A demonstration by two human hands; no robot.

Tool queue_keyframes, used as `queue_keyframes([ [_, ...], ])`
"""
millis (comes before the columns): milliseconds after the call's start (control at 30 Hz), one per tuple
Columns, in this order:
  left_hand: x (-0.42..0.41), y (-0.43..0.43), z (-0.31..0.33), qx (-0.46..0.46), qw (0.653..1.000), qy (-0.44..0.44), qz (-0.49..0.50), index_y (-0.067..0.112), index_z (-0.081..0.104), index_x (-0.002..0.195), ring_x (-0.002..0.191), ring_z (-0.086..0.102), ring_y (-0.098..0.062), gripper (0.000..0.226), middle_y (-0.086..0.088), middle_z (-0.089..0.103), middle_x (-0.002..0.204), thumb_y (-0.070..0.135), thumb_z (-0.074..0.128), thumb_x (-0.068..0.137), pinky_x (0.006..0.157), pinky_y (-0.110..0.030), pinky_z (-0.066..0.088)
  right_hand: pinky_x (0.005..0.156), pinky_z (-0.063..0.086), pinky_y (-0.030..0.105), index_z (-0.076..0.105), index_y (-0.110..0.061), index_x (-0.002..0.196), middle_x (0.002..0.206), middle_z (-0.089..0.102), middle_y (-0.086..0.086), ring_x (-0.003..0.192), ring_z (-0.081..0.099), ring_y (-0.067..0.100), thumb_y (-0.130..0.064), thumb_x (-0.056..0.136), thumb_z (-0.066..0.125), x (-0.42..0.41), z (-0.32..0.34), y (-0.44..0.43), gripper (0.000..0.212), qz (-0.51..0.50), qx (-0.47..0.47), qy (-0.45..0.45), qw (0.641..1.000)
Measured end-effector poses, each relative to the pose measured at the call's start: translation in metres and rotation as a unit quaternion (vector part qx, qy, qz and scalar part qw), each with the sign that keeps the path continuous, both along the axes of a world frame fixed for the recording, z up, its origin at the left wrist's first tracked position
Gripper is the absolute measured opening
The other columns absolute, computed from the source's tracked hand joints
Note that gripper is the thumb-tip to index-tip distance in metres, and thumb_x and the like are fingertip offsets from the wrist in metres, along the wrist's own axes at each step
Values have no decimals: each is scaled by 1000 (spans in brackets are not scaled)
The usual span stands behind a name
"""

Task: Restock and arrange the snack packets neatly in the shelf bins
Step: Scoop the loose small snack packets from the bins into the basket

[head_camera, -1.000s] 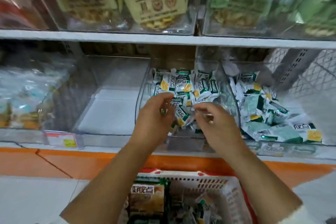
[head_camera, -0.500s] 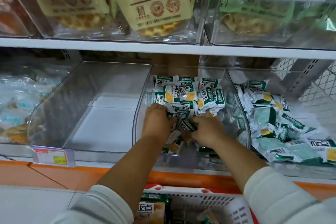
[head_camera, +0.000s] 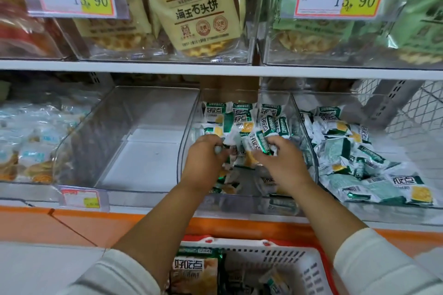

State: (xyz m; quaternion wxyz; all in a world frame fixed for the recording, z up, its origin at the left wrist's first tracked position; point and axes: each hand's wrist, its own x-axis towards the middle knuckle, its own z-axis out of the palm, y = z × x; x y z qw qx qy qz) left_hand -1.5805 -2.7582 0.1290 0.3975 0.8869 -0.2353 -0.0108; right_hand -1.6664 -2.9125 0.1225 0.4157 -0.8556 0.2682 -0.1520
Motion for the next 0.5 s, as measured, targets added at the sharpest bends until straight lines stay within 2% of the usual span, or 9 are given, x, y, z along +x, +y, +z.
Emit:
queue_keyframes([
  [67,-15,11,11,-33,999,-32,2,7,69,92,66,47,-2,9,4,54,81,16,69,90,57,-5,35,85,37,24,58,-24,122,111,51,-14,100,48,3,-38,87,68,-18,20,12,39,-5,28,-56,998],
  [100,-25,17,17,-59,998,-36,6,9,70,95,67,48,-5,11,5,55,82,19,70,90,58,-5,34,82,37,19,58,-30,117,104,49,-21,95,47,-4,-38,87,67,-30,31,19,32,1,43,-78,996],
  [167,-52,29,25,-122,992,-26,8,12,70,100,72,50,-3,14,5,58,86,22,71,90,62,-4,35,69,34,3,53,-44,97,91,47,-34,83,48,-22,-38,90,64,-61,45,38,14,21,98,-111,989],
  [200,-69,36,24,-148,989,-14,2,14,69,99,72,52,1,12,6,59,84,22,70,89,62,-5,36,64,36,0,50,-46,91,87,50,-35,80,47,-28,-39,90,63,-77,48,49,15,28,125,-124,984],
  [267,-108,48,9,-172,985,18,-16,21,65,96,71,55,7,8,10,59,81,22,70,90,62,-7,39,60,40,1,53,-44,94,85,61,-32,78,53,-24,-37,91,62,-111,35,68,12,21,180,-144,973],
  [367,-162,61,-37,-159,983,86,-37,36,61,100,81,59,1,13,11,63,91,27,67,92,67,-15,47,58,42,4,59,-37,98,86,66,-23,75,59,-13,-30,90,63,-155,-11,94,11,-30,215,-148,965],
  [433,-185,67,-81,-104,987,116,-40,34,64,106,82,57,-2,16,13,62,93,28,67,92,69,-17,45,59,43,7,61,-35,100,86,67,-17,73,61,-7,-30,90,64,-182,-59,103,12,-65,220,-101,968],
  [500,-199,73,-131,-21,981,182,-61,25,65,111,75,53,-5,18,11,57,87,32,64,94,64,-21,43,67,49,14,61,-36,102,95,68,-14,83,63,0,-38,89,64,-203,-112,106,14,-88,232,10,969],
])
